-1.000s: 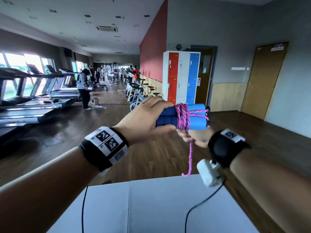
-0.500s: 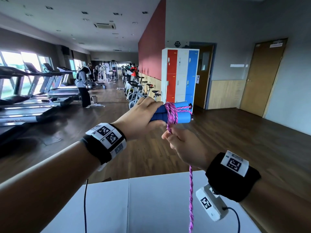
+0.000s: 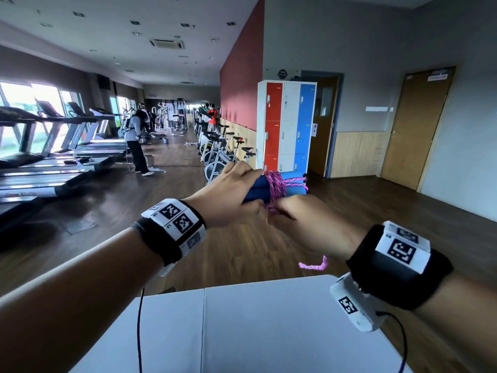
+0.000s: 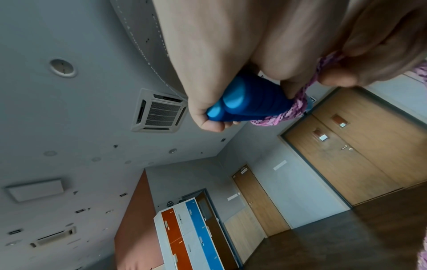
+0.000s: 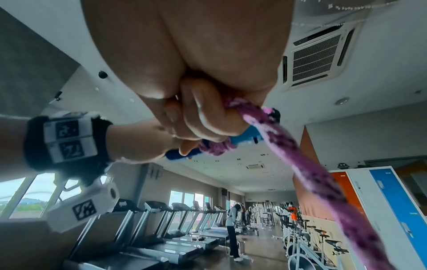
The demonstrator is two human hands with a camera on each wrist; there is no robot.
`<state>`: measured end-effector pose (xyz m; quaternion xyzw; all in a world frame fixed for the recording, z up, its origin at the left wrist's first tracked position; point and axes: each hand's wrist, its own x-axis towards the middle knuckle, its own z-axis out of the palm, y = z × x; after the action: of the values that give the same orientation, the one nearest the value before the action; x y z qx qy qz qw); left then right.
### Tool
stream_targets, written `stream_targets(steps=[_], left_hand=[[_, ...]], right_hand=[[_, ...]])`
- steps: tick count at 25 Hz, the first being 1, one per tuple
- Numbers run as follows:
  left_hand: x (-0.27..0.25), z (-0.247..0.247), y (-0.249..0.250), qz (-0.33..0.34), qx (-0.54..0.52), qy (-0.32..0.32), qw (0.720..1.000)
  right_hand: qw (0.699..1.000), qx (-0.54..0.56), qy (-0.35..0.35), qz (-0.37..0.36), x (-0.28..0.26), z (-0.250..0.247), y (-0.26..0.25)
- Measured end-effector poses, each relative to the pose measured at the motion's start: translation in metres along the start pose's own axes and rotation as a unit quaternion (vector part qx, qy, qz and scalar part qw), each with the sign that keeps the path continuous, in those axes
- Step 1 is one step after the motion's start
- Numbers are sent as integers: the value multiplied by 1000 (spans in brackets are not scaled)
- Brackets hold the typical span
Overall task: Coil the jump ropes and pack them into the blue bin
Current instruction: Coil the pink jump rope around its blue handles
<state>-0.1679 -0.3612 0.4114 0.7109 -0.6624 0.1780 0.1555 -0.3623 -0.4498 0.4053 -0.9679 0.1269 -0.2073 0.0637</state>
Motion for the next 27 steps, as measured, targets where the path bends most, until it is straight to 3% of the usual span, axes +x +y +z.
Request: stream_targets(steps=[6,11,16,24,27], left_hand=[[-8,7,-4,34,-19,-7,999],[-18,12,10,88,-63,3,994],[-25,1,31,131,-101,50,985],[-24,-6,28,109,-141,60,982],[-24,-1,30,111,-127,36,985]], right_hand=[[997,-46,-57,-4,23,-79,-8],[996,-29,-75,-44,62,-111,14],[996,26,-85,-22,78,-91,52],[979,204,15,24,64,-38,91],[978,197,62,18,63,-33,94]])
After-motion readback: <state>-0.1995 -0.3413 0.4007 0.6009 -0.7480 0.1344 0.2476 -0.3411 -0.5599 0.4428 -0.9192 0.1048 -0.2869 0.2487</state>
